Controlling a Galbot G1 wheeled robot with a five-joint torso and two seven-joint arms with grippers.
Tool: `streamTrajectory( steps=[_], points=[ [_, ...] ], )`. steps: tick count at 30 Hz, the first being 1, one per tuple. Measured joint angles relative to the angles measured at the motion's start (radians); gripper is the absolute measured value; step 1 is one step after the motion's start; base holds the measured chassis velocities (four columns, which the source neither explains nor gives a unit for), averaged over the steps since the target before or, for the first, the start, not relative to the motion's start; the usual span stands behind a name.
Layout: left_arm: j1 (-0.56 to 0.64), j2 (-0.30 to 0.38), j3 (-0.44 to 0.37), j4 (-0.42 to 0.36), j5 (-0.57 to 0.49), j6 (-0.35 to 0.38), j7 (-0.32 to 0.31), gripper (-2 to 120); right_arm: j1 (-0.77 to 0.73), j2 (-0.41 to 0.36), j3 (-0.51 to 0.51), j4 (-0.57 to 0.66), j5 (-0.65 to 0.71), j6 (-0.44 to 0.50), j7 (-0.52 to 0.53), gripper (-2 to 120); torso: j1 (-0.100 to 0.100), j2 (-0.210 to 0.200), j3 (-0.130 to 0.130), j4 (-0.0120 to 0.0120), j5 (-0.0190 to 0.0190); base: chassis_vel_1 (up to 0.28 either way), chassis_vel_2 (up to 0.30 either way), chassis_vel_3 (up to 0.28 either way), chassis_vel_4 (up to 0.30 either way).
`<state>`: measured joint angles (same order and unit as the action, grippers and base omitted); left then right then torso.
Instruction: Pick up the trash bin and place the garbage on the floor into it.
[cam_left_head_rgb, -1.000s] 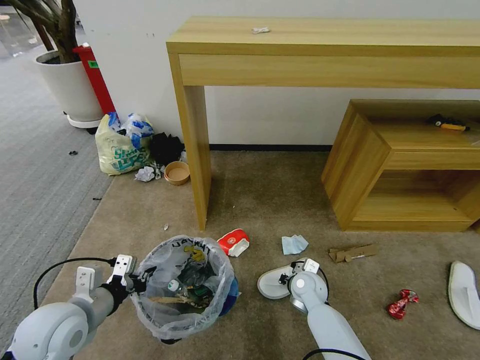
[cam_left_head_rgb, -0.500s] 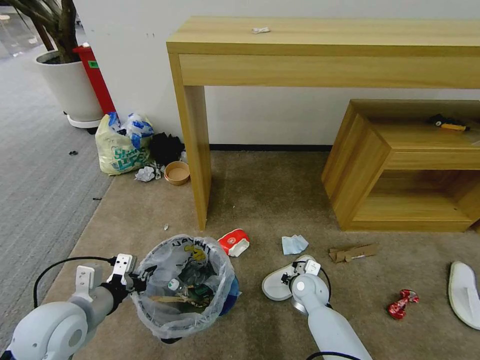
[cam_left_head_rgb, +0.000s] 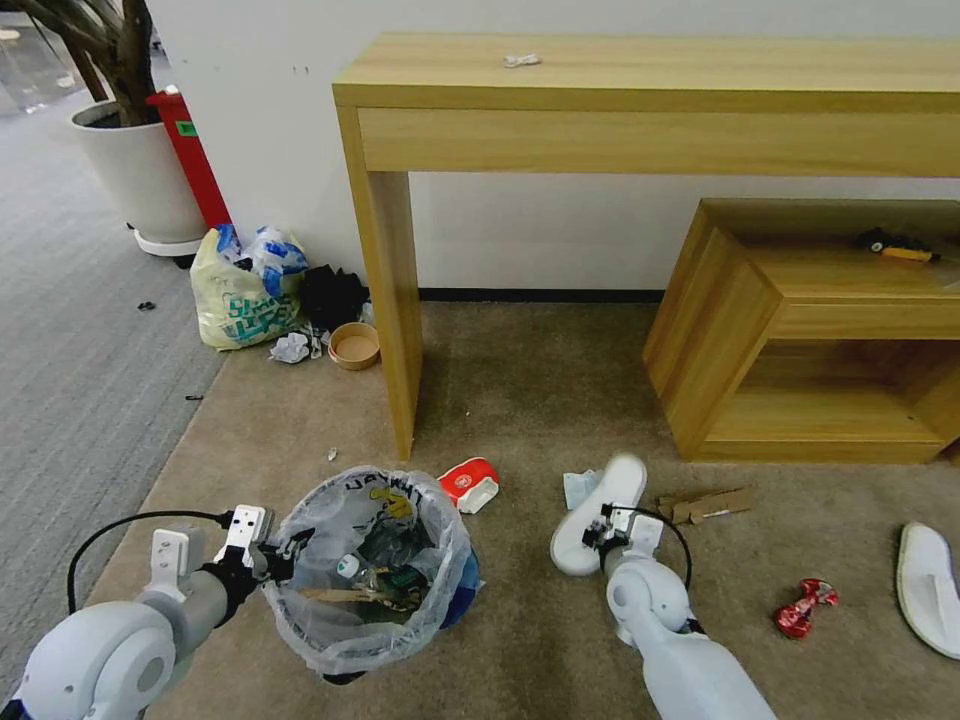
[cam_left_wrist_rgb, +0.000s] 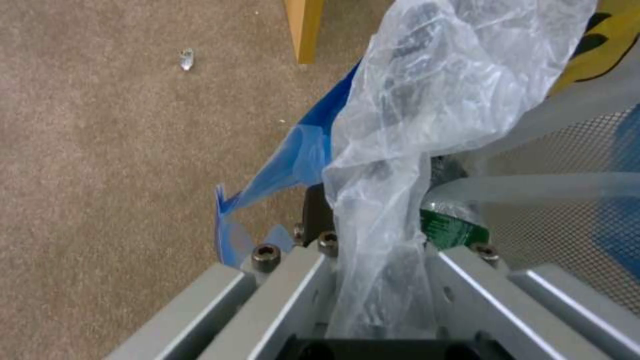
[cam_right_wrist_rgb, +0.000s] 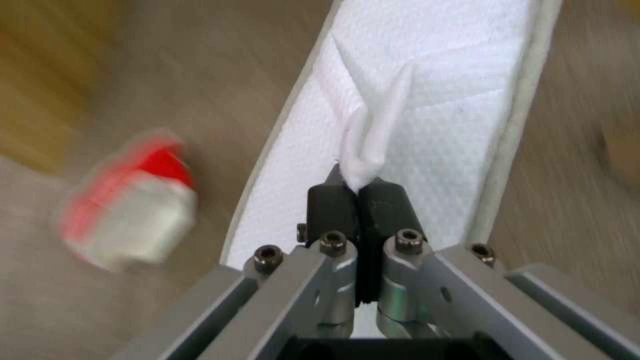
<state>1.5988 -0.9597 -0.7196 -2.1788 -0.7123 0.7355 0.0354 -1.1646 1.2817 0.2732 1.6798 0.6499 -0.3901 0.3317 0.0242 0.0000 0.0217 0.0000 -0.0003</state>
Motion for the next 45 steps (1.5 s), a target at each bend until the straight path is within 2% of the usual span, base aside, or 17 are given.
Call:
streamTrajectory(
  steps=[4, 8, 9, 12, 18, 20, 26, 34, 35, 36, 39, 40, 42, 45],
  points=[
    [-0.004, -0.001, 0.003, -0.003, -0.001, 0.000, -0.003, 0, -0.002, -0.034, -0.001, 0.067, -0.005, 0.020, -0.060, 0, 0.000, 0.000, 0.000, 0.0000, 0.0001, 0.000, 0.000, 0.000, 0.000],
    [-0.011, 0.000, 0.009, -0.006, -0.006, 0.000, -0.010, 0, -0.002, -0.148, -0.007, 0.192, -0.002, 0.052, -0.178, 0, 0.000, 0.000, 0.000, 0.0000, 0.0001, 0.000, 0.000, 0.000, 0.000],
    [-0.011, 0.000, 0.009, -0.006, -0.006, 0.000, -0.010, 0, -0.002, -0.148, -0.007, 0.192, -0.002, 0.052, -0.178, 0, 0.000, 0.000, 0.000, 0.0000, 0.0001, 0.000, 0.000, 0.000, 0.000],
    [-0.019, 0.003, 0.017, -0.003, -0.011, 0.000, -0.018, 0, 0.005, -0.250, -0.002, 0.273, 0.005, 0.075, -0.284, 0, 0.000, 0.000, 0.000, -0.0001, 0.0001, 0.000, 0.000, 0.000, 0.000],
    [-0.038, 0.018, 0.044, 0.010, -0.017, 0.000, -0.024, 0, 0.040, -0.329, 0.005, 0.362, 0.053, 0.096, -0.402, 0, 0.000, 0.000, 0.000, 0.0000, 0.0001, 0.000, 0.000, 0.000, 0.000],
    [-0.067, 0.047, 0.083, 0.024, -0.037, 0.000, -0.035, 0, 0.091, -0.362, -0.015, 0.404, 0.094, 0.100, -0.448, 0, 0.000, 0.000, 0.000, -0.0002, 0.0000, 0.000, 0.000, 0.000, 0.000],
    [-0.115, 0.097, 0.145, 0.056, -0.066, 0.000, -0.055, 0, 0.173, -0.383, -0.075, 0.424, 0.159, 0.105, -0.483, 0, 0.000, 0.000, 0.000, 0.0000, -0.0002, 0.000, 0.000, 0.000, 0.000],
    [-0.218, 0.185, 0.230, 0.113, -0.120, 0.000, -0.066, 0, 0.287, -0.400, -0.226, 0.388, 0.170, 0.117, -0.533, 0, 0.000, 0.000, 0.000, -0.0001, 0.0000, 0.000, 0.000, 0.000, 0.000],
    [-0.265, 0.207, 0.257, 0.127, -0.147, 0.000, -0.075, 0, 0.339, -0.400, -0.285, 0.371, 0.144, 0.130, -0.557, 0, 0.000, 0.000, 0.000, 0.0000, -0.0002, 0.000, 0.000, 0.000, 0.000],
    [-0.265, 0.207, 0.257, 0.127, -0.147, 0.000, -0.075, 0, 0.339, -0.400, -0.285, 0.371, 0.144, 0.130, -0.557, 0, 0.000, 0.000, 0.000, 0.0000, -0.0002, 0.000, 0.000, 0.000, 0.000],
    [-0.335, 0.244, 0.298, 0.154, -0.177, 0.000, -0.081, 0, 0.466, -0.381, -0.407, 0.325, 0.054, 0.165, -0.609, 0, 0.000, 0.000, 0.000, -0.0003, -0.0004, 0.000, 0.000, 0.000, 0.000],
    [-0.335, 0.244, 0.298, 0.154, -0.177, 0.000, -0.081, 0, 0.466, -0.381, -0.407, 0.325, 0.054, 0.165, -0.609, 0, 0.000, 0.000, 0.000, -0.0003, -0.0004, 0.000, 0.000, 0.000, 0.000],
    [-0.362, 0.273, 0.322, 0.171, -0.189, 0.000, -0.076, 0, 0.527, -0.358, -0.478, 0.286, -0.009, 0.189, -0.649, 0, 0.000, 0.000, 0.000, 0.0006, 0.0000, 0.000, 0.000, 0.000, 0.000],
    [-0.393, 0.289, 0.347, 0.189, -0.198, 0.000, -0.066, 0, 0.545, -0.347, -0.508, 0.263, -0.053, 0.209, -0.679, 0, 0.000, 0.000, 0.000, 0.0005, -0.0003, 0.000, 0.000, 0.000, 0.000]
  ],
)
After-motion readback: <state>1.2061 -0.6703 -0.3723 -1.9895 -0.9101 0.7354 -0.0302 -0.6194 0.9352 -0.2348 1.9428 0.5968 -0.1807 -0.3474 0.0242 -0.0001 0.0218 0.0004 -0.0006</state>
